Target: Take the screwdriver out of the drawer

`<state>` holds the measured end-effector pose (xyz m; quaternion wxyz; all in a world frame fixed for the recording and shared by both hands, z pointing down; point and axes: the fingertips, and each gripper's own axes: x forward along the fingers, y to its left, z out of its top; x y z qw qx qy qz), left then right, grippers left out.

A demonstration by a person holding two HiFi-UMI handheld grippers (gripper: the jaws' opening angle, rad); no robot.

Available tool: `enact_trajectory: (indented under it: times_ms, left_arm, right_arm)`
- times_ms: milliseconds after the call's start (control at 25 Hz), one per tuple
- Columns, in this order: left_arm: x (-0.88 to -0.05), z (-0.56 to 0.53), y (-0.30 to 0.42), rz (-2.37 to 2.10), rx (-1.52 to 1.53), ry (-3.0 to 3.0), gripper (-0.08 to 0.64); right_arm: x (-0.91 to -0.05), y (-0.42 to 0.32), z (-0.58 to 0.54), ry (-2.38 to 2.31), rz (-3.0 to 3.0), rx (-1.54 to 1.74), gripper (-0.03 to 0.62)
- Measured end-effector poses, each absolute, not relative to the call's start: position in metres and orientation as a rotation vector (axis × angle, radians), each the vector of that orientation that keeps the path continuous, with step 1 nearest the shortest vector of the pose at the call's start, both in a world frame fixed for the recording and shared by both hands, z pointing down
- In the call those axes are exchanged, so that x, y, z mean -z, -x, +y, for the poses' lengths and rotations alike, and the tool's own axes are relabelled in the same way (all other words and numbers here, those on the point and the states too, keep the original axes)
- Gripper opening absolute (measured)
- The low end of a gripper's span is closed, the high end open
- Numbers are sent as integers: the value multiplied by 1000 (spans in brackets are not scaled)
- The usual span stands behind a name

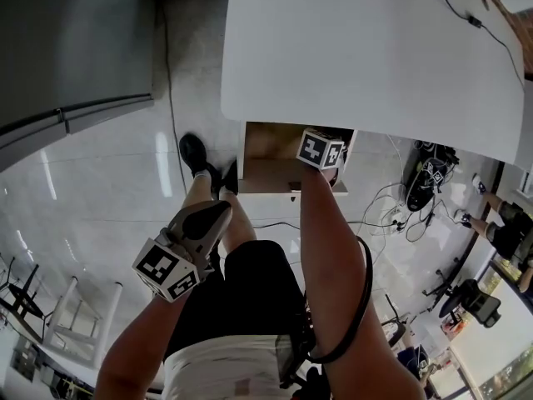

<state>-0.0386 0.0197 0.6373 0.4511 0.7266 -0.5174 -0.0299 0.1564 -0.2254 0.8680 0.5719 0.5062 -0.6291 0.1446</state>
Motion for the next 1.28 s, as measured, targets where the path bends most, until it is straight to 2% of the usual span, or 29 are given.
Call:
enact_trajectory:
  times_ms: [1280]
  left_arm:
    - [-554, -14, 23, -1254, -81, -1969, 12]
  right_arm:
    - [-758, -106, -163, -662, -1921, -373, 20]
